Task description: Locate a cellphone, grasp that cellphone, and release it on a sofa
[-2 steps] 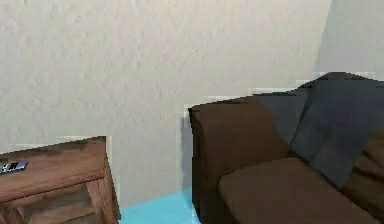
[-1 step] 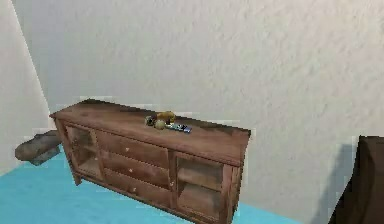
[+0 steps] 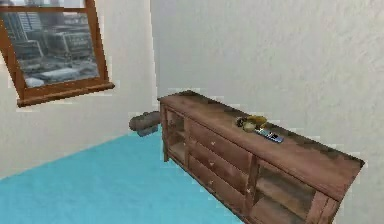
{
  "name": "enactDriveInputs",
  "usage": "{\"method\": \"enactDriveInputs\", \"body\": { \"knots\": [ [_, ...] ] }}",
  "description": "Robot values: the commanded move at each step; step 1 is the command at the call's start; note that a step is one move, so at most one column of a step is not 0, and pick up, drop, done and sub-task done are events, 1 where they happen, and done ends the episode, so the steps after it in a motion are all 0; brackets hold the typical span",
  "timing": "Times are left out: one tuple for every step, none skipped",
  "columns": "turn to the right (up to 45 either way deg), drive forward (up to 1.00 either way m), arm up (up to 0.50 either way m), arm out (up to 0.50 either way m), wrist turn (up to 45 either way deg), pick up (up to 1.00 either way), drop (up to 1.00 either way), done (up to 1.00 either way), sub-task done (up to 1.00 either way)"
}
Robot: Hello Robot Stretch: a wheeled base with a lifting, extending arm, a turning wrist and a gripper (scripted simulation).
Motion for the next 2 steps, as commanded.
{"method": "enactDriveInputs", "body": {
  "knots": [
    [45.0,0.0,0.0,0.0,0.0,0.0,0.0,0.0,0.0],
    [45.0,0.0,0.0,0.0,0.0,0.0,0.0,0.0,0.0]
  ]
}}
